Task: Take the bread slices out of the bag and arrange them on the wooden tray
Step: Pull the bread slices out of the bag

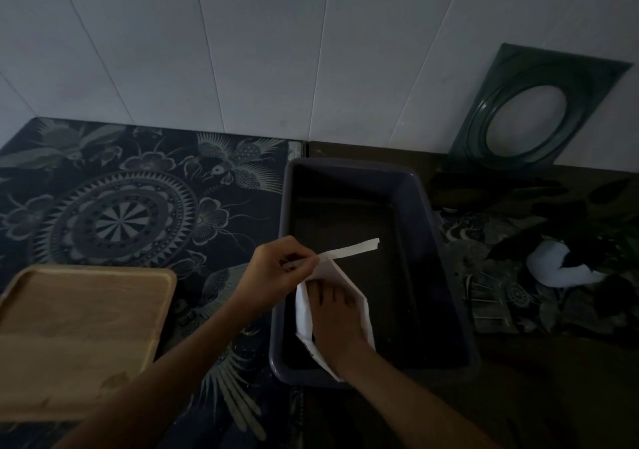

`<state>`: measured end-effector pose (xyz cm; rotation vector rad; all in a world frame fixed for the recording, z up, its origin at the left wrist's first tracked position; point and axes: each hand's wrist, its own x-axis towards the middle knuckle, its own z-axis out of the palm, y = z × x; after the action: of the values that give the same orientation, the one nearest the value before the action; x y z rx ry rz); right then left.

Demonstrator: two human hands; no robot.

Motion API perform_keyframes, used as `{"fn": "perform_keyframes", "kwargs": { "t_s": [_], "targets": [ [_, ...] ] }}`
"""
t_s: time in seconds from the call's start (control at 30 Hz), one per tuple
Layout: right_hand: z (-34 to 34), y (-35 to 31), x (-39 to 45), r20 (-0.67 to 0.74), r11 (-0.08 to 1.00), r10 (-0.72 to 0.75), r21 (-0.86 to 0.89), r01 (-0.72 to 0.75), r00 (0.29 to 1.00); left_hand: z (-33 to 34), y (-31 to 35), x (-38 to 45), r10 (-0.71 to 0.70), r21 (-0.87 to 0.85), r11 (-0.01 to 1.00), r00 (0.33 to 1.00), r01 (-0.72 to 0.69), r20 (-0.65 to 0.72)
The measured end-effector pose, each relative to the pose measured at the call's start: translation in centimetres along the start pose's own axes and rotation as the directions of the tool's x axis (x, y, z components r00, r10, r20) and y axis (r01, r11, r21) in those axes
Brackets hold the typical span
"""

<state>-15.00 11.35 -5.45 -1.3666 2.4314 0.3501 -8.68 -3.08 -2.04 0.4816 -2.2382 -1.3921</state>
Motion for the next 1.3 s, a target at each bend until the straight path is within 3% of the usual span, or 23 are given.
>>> {"fn": "perform_keyframes", "kwargs": {
  "t_s": [0.33, 0.47, 0.53, 0.6, 0.7, 0.83, 1.03, 1.3],
  "targets": [
    [0.2, -0.1, 0.9, -0.023, 0.999, -0.014, 0.051, 0.015, 1.0, -0.1, -1.0, -0.4, -0.069, -0.14, 0.988, 0.998, 0.066, -0.014],
    [0.8, 0.3, 1.5, -0.094, 0.996, -0.014, 0.086, 0.022, 0.995, -0.1, -1.1, -0.5, -0.076, -0.202, 0.977, 0.996, 0.064, -0.053],
    [0.6, 0.5, 1.4, -0.125, 0.989, -0.043, 0.137, 0.06, 0.991, -0.1, -1.1, -0.5, -0.064, -0.189, 0.98, 0.997, 0.053, -0.053],
    [0.0, 0.5, 0.9, -0.148, 0.996, -0.077, 0.032, 0.082, 0.986, -0.1, -1.2, -0.4, -0.055, -0.175, 0.983, 0.997, 0.044, -0.054],
    [-1.7, 0.9, 0.5, -0.182, 0.996, -0.012, 0.084, 0.028, 0.983, 0.0, -1.3, -0.4, -0.058, -0.179, 0.983, 0.996, 0.046, -0.063],
    [-4.6, 1.3, -1.1, -0.213, 0.999, -0.028, 0.028, 0.034, 0.977, 0.0, -1.3, -0.3, -0.066, -0.178, 0.983, 0.994, 0.049, -0.086],
    [-8.5, 2.1, -3.9, -0.295, 0.991, -0.006, 0.124, 0.045, 0.955, -0.1, -1.1, -0.1, -0.057, -0.137, 0.989, 0.996, 0.047, -0.065],
    [-12.8, 4.7, -6.6, -0.298, 0.978, 0.012, 0.203, 0.051, 0.954, -0.2, -1.1, -0.2, -0.07, -0.1, 0.993, 0.997, 0.066, -0.037]
  ]
}}
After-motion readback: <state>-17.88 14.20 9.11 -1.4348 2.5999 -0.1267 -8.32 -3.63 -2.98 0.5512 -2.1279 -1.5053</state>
